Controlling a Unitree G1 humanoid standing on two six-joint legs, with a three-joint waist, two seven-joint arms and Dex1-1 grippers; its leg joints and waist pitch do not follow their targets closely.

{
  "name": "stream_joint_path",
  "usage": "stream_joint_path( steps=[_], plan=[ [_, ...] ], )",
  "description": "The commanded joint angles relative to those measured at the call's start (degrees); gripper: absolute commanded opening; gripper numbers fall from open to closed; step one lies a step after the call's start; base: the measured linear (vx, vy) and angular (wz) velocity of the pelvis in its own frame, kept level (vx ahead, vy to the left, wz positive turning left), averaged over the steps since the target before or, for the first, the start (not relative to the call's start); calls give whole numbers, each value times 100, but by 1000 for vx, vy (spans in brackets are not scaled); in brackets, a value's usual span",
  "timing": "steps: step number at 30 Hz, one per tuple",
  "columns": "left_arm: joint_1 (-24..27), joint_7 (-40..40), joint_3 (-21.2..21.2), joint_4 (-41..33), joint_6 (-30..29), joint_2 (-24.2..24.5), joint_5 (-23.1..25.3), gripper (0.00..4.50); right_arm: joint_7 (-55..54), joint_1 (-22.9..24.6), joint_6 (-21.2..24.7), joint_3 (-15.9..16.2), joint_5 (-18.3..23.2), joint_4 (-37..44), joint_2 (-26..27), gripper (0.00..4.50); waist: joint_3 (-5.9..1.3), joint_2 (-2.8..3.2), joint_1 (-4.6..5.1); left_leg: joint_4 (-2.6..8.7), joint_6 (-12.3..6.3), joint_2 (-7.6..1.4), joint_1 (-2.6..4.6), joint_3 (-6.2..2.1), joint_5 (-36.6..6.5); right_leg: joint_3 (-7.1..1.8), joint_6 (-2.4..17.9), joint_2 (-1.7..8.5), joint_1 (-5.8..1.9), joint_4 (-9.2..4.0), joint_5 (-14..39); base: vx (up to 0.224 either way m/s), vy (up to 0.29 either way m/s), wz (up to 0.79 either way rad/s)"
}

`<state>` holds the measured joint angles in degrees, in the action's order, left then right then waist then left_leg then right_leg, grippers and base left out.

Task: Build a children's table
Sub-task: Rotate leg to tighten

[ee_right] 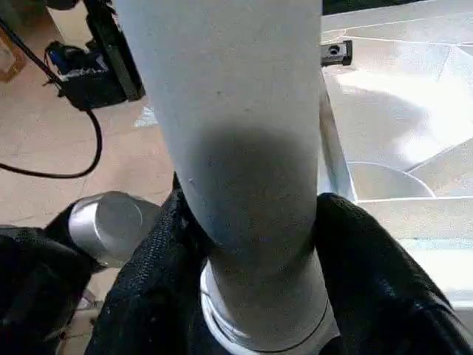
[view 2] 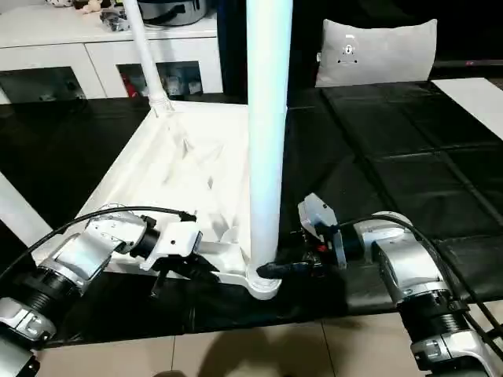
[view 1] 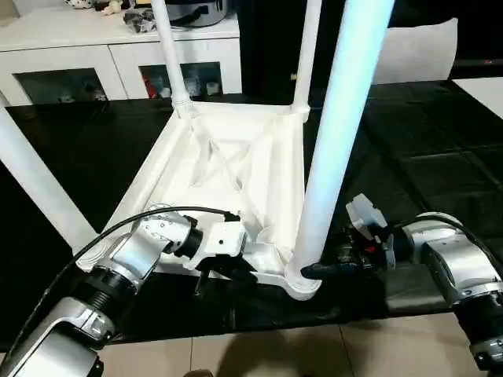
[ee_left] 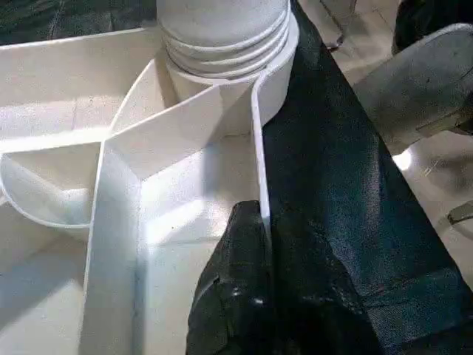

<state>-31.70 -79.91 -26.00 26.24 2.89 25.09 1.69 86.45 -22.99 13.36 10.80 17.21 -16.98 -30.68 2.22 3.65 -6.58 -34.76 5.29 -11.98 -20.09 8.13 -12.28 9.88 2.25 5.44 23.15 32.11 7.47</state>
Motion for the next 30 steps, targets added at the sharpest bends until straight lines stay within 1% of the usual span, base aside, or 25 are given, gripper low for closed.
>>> stream_joint_path(
  steps=[1,4,5,6,7,8,9,10,11,12,13,14,15,16,17,18,19,20,22,25,26,27,28,29,30],
  plan=[
    [30,-311,-134,-144,-54,-45,-97,0,-47,36,116,-68,220,165,87,195,-415,-129,12,372,-607,-109,-48,80,-624,-315,362,321,-382,-390,2338,0,0,0],
    [83,-168,-29,-343,-409,-121,-230,0,-666,79,315,-178,186,302,343,192,-404,-126,19,380,-572,-104,-47,79,-641,-305,355,319,-378,-402,2418,0,0,0],
    [83,-168,-29,-343,-409,-121,-230,0,-666,79,315,-178,186,302,343,191,-389,-101,39,386,-534,-98,-45,81,-696,-299,318,313,-373,-431,2509,0,0,0],
    [94,-70,25,-425,-573,-172,-279,0,-1099,67,386,-179,8,288,473,191,-385,-79,47,382,-507,-87,-35,84,-745,-292,286,310,-369,-442,2588,0,0,0],
    [98,254,143,-601,-1052,-350,-350,0,-2236,-31,553,-295,-344,140,875,191,-361,-81,112,392,-363,-74,-45,83,-842,-272,192,302,-375,-462,2777,0,0,0],
    [97,364,160,-645,-1165,-434,-360,0,-2674,-97,671,-374,-417,68,1052,191,-348,-72,130,395,-328,-49,-25,78,-890,-240,153,300,-358,-509,2907,0,0,0],
    [90,443,164,-650,-1212,-481,-341,0,-2865,-129,710,-411,-444,42,1135,191,-324,-78,243,387,-234,-13,-47,51,-1096,-161,-3,294,-388,-559,3211,0,0,0],
    [74,631,168,-651,-1303,-594,-287,0,-3293,-204,795,-494,-500,-13,1324,191,-312,-59,359,361,-174,2,-23,35,-1338,-87,-169,288,-373,-638,3443,0,0,0],
    [68,691,168,-651,-1336,-625,-266,0,-3411,-221,815,-513,-510,-17,1374,191,-312,-59,359,361,-174,2,-23,35,-1338,-87,-169,288,-373,-638,3443,0,0,0],
    [52,850,191,-629,-1415,-722,-241,0,-3669,-260,944,-566,-537,-40,1480,191,-300,-26,550,318,-203,29,-5,8,-1684,35,-407,261,-388,-736,3640,0,0,0],
    [25,1101,233,-586,-1540,-877,-209,0,-4067,-314,1112,-644,-592,-74,1636,191,-296,-4,614,323,-220,8,9,-2,-1776,55,-438,249,-391,-761,3610,0,0,0],
    [-40,1538,328,-485,-1739,-1125,-150,0,-4591,-380,1264,-747,-682,-120,1851,191,-298,19,727,337,-224,-28,-2,-32,-1875,101,-428,253,-432,-787,3481,0,0,0],
    [-40,1538,328,-485,-1739,-1125,-150,0,-4591,-380,1264,-747,-682,-120,1851,191,-293,43,783,356,-224,-65,-4,-54,-1952,125,-400,259,-454,-786,3395,0,0,0],
    [-135,1975,485,-363,-1973,-1388,-139,0,-4979,-418,1353,-869,-657,-152,2085,191,-284,73,899,456,-236,-217,-87,-142,-2350,112,-449,284,-581,-665,3155,0,0,0],
    [-179,2177,567,-306,-2056,-1499,-138,0,-5129,-431,1346,-900,-668,-170,2170,191,-282,64,923,464,-224,-227,28,-135,-2565,59,-371,297,-501,-680,3114,0,0,0],
    [-232,2436,677,-258,-2176,-1635,-122,0,-5356,-444,1236,-907,-782,-212,2293,191,-280,48,964,427,-197,-170,52,-116,-2569,76,-328,313,-469,-708,3183,0,0,0],
    [-261,2590,744,-237,-2249,-1713,-108,0,-5496,-450,1150,-902,-872,-239,2365,191,-285,18,1007,334,-180,-27,58,-68,-2354,162,-347,334,-446,-801,3433,0,0,0],
    [-261,2590,744,-237,-2249,-1713,-108,0,-5496,-450,1150,-902,-872,-239,2365,191,-292,15,1021,314,-193,5,35,-56,-2213,183,-366,349,-460,-821,3463,0,0,0],
    [-334,2976,821,-114,-2167,-1809,46,0,-5546,-414,1019,-998,-718,-243,2563,247,-299,41,1068,306,-276,11,6,-52,-2051,197,-362,354,-456,-834,3374,0,0,0],
    [-302,2937,788,-150,-2086,-1734,143,0,-5319,-289,970,-1003,-551,-36,2561,270,-334,46,1083,360,-370,-30,-74,-86,-1789,133,-186,357,-512,-742,2880,0,0,0],
    [-281,2907,773,-180,-2070,-1708,154,0,-5256,-243,953,-965,-563,32,2527,279,-354,59,1043,358,-410,-31,-62,-75,-1598,84,-78,370,-498,-714,2694,0,0,0],
    [-251,2859,764,-212,-2053,-1660,153,0,-5082,-173,913,-945,-529,116,2437,279,-371,36,1008,365,-464,-26,-80,-62,-1362,38,50,365,-500,-671,2473,0,0,0],
    [-232,2831,762,-233,-2046,-1630,152,0,-4967,-128,889,-936,-504,171,2377,297,-371,36,1008,365,-464,-26,-80,-62,-1362,38,50,365,-500,-671,2473,0,0,0],
    [-216,2792,752,-251,-2012,-1599,155,0,-4863,-88,864,-942,-478,226,2318,314,-395,30,915,371,-578,-46,-96,-59,-1025,-28,215,365,-506,-597,2126,0,0,0],
    [-197,2724,734,-269,-1930,-1557,153,0,-4728,-46,822,-940,-451,279,2238,314,-408,16,894,364,-602,-44,-124,-60,-885,-45,268,360,-521,-553,1991,0,0,0]
  ],
)
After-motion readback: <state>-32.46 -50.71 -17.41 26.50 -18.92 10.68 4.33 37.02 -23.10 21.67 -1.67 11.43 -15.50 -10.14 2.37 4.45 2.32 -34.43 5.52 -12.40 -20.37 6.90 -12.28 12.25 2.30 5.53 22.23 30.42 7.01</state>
